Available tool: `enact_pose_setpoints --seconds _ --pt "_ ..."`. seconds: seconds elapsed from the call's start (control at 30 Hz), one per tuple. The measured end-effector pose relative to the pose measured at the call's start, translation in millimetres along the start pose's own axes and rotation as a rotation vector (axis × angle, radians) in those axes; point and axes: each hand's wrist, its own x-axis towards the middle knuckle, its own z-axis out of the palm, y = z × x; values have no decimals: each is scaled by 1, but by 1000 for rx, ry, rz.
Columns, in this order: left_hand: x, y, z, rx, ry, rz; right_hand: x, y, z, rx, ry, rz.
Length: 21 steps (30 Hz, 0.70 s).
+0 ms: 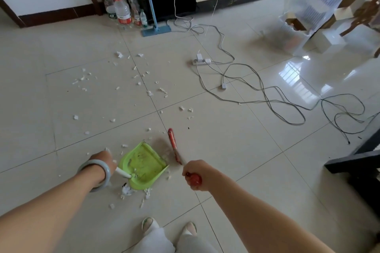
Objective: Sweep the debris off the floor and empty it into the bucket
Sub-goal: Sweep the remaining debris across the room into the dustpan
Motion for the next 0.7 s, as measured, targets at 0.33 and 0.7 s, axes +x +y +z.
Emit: enact_pose_setpoints --seconds 0.33,0.7 --pt "35 54 -22 6 -19 23 27 -73 -100 128 195 -53" --pt "65 177 -25 55 -17 24 85 -188 -314 -7 430 -5"
